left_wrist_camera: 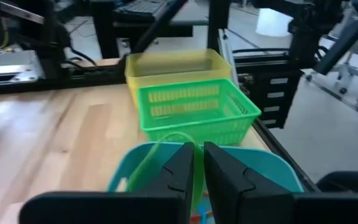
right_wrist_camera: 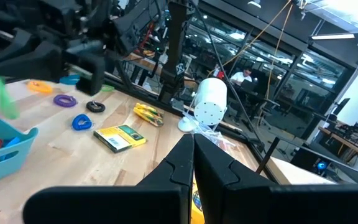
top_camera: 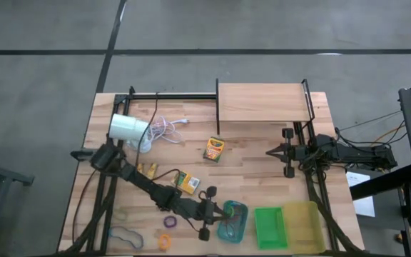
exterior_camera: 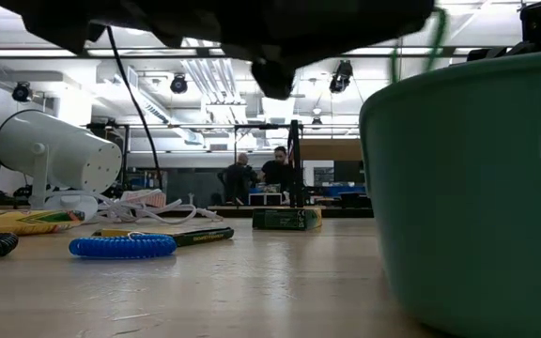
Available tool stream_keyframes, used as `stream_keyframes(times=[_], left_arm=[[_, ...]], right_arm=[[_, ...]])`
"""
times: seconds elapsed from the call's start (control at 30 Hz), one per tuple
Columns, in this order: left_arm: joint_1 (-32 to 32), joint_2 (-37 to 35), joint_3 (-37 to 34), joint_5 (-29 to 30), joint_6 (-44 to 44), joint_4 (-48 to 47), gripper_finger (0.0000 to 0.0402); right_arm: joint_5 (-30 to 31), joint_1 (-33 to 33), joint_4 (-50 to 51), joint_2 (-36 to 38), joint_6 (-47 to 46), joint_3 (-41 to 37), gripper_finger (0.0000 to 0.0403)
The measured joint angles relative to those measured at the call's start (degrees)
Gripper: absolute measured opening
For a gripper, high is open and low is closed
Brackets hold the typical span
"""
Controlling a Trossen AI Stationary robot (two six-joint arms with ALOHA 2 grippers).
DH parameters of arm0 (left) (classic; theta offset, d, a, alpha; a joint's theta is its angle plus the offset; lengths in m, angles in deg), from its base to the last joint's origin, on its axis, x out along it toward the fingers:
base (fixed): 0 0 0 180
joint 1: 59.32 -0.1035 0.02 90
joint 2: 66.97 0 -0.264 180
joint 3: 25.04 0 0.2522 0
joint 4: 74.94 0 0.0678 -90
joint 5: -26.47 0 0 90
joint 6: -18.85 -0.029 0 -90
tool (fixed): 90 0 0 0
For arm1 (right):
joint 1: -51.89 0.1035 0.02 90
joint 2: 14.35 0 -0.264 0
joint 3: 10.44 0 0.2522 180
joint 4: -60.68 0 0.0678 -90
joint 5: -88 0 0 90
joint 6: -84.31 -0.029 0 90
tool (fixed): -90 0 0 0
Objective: Pick & Place Office Desk Supplies
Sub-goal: Put the green rubber band into the blue bin
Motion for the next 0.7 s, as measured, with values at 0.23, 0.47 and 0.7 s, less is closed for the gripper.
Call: stream_keyframes(times=[0.23,0.47,0.7], left_arm=[[0.00,5.02,4.42,-4.42,-0.04,-1.09,0.0040],[0.00,6.58,5.60,-4.58,-0.04,-3.67,0.0040],[0.00,6.60,5.60,-4.58,-0.02,-4.59,0.0069]], right_arm=[[-0.01,0.00,0.00,0.02,0.00,-0.01,0.0008],[0.00,0.00,-0.03,0.00,0.00,-0.02,0.0008],[-0.02,0.00,-0.02,0.00,0.00,0.00,0.0008]])
